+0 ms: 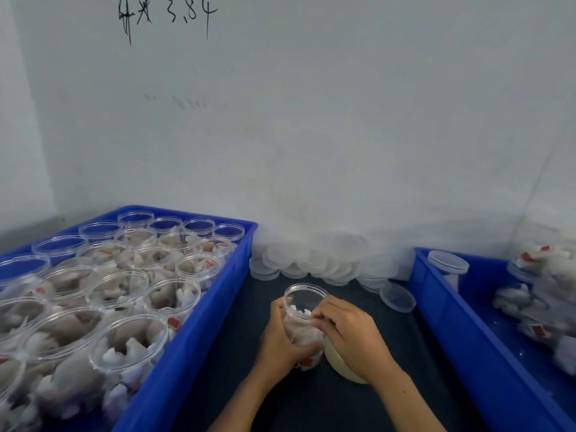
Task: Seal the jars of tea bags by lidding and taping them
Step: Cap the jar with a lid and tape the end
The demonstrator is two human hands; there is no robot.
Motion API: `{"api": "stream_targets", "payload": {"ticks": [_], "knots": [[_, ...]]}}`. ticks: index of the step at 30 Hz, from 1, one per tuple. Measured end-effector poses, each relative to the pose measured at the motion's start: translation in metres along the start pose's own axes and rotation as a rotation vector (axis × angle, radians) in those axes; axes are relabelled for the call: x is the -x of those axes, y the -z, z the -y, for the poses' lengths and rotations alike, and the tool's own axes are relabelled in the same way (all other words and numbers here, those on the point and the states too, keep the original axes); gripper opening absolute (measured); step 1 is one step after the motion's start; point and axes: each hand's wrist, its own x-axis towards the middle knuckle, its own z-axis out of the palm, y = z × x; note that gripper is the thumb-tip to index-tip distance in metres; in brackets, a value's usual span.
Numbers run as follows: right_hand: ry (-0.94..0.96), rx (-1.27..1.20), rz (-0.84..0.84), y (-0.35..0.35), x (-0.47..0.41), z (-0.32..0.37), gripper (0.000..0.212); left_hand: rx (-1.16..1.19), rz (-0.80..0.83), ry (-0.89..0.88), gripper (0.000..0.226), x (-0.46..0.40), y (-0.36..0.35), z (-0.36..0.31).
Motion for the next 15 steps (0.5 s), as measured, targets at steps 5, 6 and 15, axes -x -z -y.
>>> {"api": "stream_targets", "payload": {"ticks": [5, 6, 15], "knots": [[-0.214, -0.38, -0.245, -0.009, -0.043, -0.027, 0.018, 0.131, -0.102, -0.014, 0.085, -0.007, 0.002, 0.008], [-0.253, -0.343, -0.261, -0.016, -0.055, -0.036, 0.019, 0.164, -0.133, -0.008, 0.082, -0.009, 0.003, 0.01], [-0.317, 0.207, 0.287, -0.097, -0.135, -0.093, 0.038, 0.394, -0.273, 0.053, 0.081, -0.017, 0.01, 0.023]]}}
